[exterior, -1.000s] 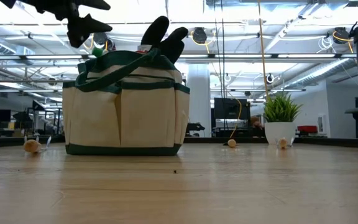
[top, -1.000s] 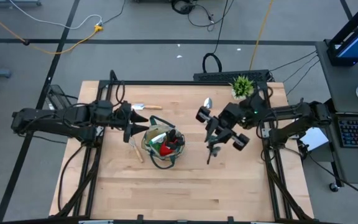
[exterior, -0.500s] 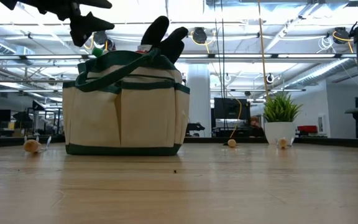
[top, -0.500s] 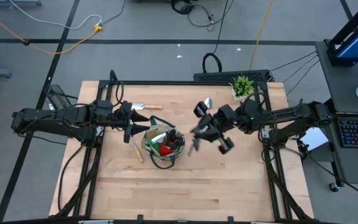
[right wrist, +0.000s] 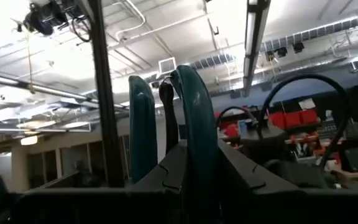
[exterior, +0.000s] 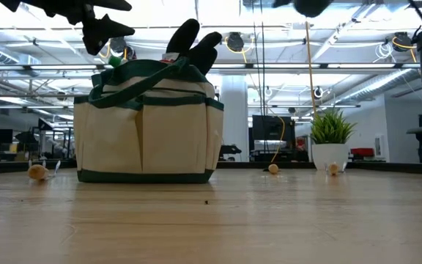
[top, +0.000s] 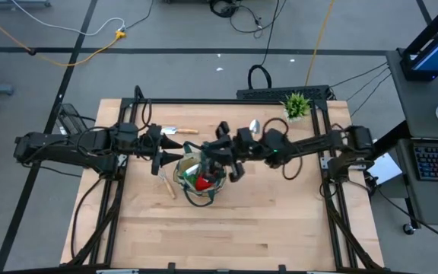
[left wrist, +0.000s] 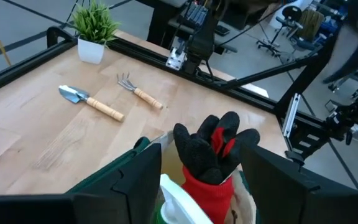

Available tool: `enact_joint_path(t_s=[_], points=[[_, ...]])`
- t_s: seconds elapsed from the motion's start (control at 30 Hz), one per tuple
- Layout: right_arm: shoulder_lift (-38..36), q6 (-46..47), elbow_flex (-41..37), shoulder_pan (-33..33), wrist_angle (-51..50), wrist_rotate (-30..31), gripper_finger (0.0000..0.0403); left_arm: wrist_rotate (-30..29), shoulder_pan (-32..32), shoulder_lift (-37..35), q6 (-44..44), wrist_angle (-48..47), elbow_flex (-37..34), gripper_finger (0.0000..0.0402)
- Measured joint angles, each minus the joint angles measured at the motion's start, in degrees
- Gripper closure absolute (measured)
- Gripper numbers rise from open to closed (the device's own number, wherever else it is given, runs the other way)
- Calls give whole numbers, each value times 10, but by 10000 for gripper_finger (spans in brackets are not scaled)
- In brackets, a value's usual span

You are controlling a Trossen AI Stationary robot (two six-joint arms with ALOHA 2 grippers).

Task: Pick & Place Garden tools in Gardening bag
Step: Put the green shear scissors into the brown gardening bag

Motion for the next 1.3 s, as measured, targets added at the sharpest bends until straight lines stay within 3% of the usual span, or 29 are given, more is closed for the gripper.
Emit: enact_joint_path(t_s=[0.27, 0.73, 1.3], points=[[74, -32, 72, -23, -49, -1, 358, 25, -16, -6, 38, -29, 0, 176], [119, -57, 74, -66, -52, 72, 358, -48, -33, -131, 26, -165, 0, 176], [227, -59, 124, -71, -45, 95, 358, -63, -33, -141, 4, -202, 0, 176]])
